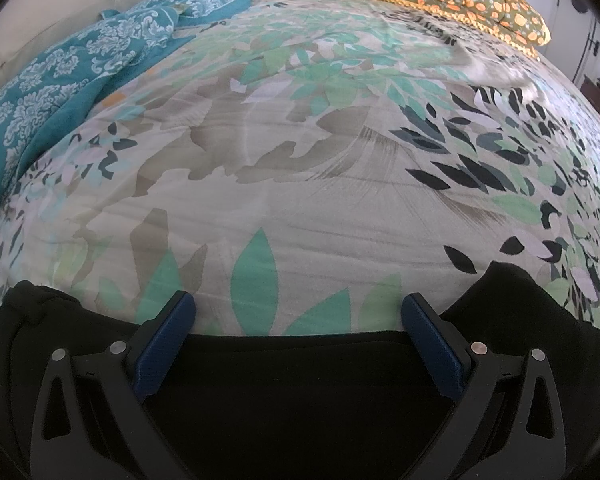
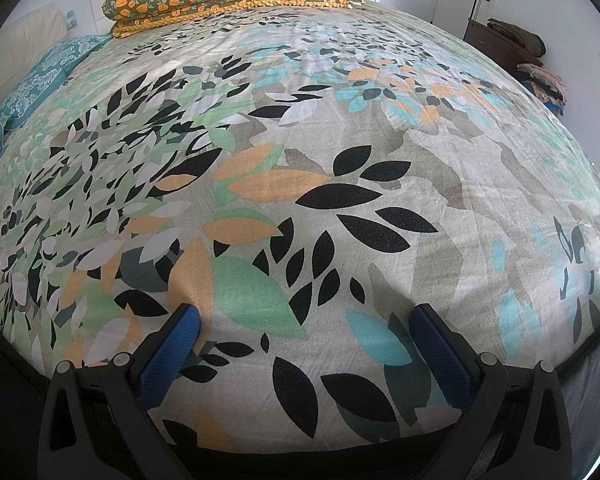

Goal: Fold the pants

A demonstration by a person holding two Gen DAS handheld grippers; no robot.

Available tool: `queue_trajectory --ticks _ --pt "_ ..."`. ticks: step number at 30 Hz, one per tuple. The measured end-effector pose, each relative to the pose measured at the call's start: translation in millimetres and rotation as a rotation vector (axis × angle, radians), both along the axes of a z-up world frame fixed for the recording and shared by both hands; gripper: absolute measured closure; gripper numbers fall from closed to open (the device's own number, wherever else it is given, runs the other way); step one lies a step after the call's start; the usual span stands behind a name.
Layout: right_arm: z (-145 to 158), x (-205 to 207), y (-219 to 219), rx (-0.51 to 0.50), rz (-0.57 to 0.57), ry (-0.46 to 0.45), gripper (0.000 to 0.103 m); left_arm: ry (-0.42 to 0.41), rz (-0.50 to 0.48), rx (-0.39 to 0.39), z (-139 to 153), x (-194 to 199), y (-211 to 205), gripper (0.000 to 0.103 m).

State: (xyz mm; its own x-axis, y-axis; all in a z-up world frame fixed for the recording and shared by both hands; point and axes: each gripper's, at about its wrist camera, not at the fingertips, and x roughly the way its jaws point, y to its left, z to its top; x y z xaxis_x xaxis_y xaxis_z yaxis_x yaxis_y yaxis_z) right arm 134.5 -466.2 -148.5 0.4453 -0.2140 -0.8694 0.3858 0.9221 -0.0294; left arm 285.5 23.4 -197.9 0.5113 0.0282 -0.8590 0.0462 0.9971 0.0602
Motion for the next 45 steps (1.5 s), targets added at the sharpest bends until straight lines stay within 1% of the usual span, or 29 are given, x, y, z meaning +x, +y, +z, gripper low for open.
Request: queue_trajectory --ticks 5,7,8,9,11,12,13,14,15,17,18,19,20,22,25,26,27,28,30,31,33,35,36,37,38,41,42,44,45 --pt "-0.7 0.4 -0.6 0.006 0.001 0.004 0.000 0.004 0.003 0.005 0.0 1.1 0.2 0.000" --pt "5.4 2.6 -9.0 0.069 0.049 0.026 0.001 0.003 0.003 0.004 -0.2 1.1 0.1 0.000" --pt "17.8 -4.3 -18.8 0.121 0.059 -0.013 0.011 0.003 0.003 0.002 -0.2 1.1 0.4 0.000" --pt "29.2 -13.7 -28.4 0.154 0.055 -0.069 0.015 0.003 0.003 0.004 -0.2 1.4 0.1 0.000" --pt "69.3 -54.2 -65.7 0.213 0.036 -0.216 0.015 0.002 0.003 0.004 -0.4 1.1 -0.5 0.000" --pt "80.0 -67.2 -79.4 0.223 0.031 -0.242 0.015 0.002 0.004 0.004 -0.5 1.0 -0.8 0.000" --pt "97.8 -94.2 -109.6 0.242 0.024 -0.279 0.012 0.001 0.004 0.006 -0.6 1.1 -1.2 0.000" --pt "105.6 -108.7 -126.4 0.248 0.015 -0.295 0.008 0.002 0.004 0.004 -0.6 1.2 -1.0 0.000" --pt "116.2 -137.6 -159.8 0.243 -0.012 -0.311 0.007 0.005 0.004 0.001 -0.6 1.4 -1.4 0.000" --pt "122.0 -172.3 -203.6 0.209 -0.064 -0.286 0.007 0.018 0.001 -0.007 0.9 2.6 -1.1 0.000" --pt "119.6 -190.7 -226.6 0.201 -0.088 -0.256 0.007 0.029 -0.008 -0.012 2.2 3.2 -0.9 0.001" --pt "109.1 -211.6 -253.9 0.238 -0.110 -0.202 0.007 0.037 -0.015 -0.021 4.1 2.9 0.1 0.001" --pt "100.5 -220.2 -266.5 0.278 -0.116 -0.167 0.007 0.041 -0.016 -0.033 6.5 2.0 1.0 0.001" --pt "71.1 -241.6 -289.7 0.377 -0.133 -0.064 0.007 0.040 -0.021 -0.068 15.0 -1.9 2.4 0.001" --pt "51.0 -250.7 -291.6 0.483 -0.100 -0.084 0.008 0.030 -0.050 -0.119 35.0 -13.8 -1.2 0.001" --pt "47.3 -248.3 -289.4 0.494 -0.077 -0.093 0.008 0.016 -0.066 -0.138 43.9 -20.9 -4.3 0.001" --pt "43.1 -244.3 -286.0 0.480 -0.055 -0.087 0.008 0.005 -0.078 -0.150 50.6 -26.6 -6.9 0.001" --pt "37.6 -238.8 -283.1 0.446 -0.040 -0.063 0.008 -0.008 -0.091 -0.164 58.1 -34.4 -10.0 0.001" --pt "26.8 -230.8 -281.0 0.420 -0.017 -0.021 0.010 -0.029 -0.109 -0.188 69.3 -48.4 -14.9 0.001" --pt "24.3 -227.1 -281.7 0.416 -0.009 -0.018 0.013 -0.039 -0.115 -0.201 74.8 -55.2 -16.9 0.001" --pt "22.0 -225.3 -287.8 0.472 -0.018 -0.025 0.025 -0.059 -0.131 -0.220 81.3 -70.3 -20.6 0.001" --pt "19.2 -226.5 -296.6 0.499 -0.073 0.001 0.060 -0.071 -0.146 -0.216 83.2 -80.6 -22.9 0.001" --pt "19.2 -228.5 -301.8 0.508 -0.106 0.020 0.069 -0.078 -0.157 -0.207 81.8 -87.2 -24.4 0.001" --pt "19.8 -229.4 -304.3 0.533 -0.115 0.020 0.082 -0.080 -0.163 -0.202 80.3 -90.6 -24.5 0.001" --pt "21.8 -230.6 -305.7 0.566 -0.116 0.005 0.089 -0.080 -0.165 -0.199 77.3 -93.2 -23.6 0.001" --pt "40.3 -238.8 -304.0 0.683 -0.116 -0.109 0.091 -0.068 -0.139 -0.221 68.9 -100.2 -15.6 0.001" --pt "51.5 -240.7 -296.9 0.734 -0.101 -0.169 0.091 -0.067 -0.124 -0.234 67.1 -102.0 -11.5 0.001" --pt "70.0 -242.8 -281.3 0.801 -0.072 -0.257 0.091 -0.076 -0.098 -0.252 64.6 -106.6 -3.4 0.001" --pt "82.6 -242.0 -265.8 0.850 -0.042 -0.318 0.091 -0.082 -0.083 -0.259 62.6 -108.2 1.2 0.001"
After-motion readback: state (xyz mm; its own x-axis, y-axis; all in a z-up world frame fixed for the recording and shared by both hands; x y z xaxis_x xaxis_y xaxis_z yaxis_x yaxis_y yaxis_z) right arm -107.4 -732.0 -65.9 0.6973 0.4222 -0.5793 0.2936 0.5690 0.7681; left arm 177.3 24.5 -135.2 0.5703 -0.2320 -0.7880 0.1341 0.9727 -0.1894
